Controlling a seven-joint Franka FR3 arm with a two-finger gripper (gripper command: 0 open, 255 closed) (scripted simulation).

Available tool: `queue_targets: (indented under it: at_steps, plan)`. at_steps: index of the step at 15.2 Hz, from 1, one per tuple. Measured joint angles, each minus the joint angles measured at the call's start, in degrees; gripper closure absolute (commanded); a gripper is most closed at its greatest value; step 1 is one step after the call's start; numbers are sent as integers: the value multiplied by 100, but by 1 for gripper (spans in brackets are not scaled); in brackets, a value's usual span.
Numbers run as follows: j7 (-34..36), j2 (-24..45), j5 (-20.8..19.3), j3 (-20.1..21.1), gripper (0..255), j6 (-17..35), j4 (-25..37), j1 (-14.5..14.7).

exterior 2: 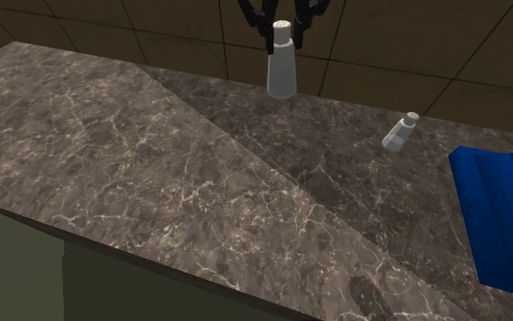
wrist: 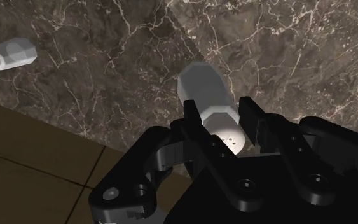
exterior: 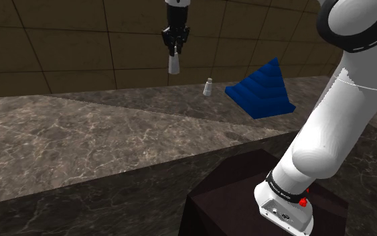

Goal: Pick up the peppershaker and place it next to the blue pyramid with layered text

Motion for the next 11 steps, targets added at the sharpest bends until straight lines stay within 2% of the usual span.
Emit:
queue_targets:
  at_steps: [11]
  plan:
    - [-66,293,-24,3,255,-964,1257,12]
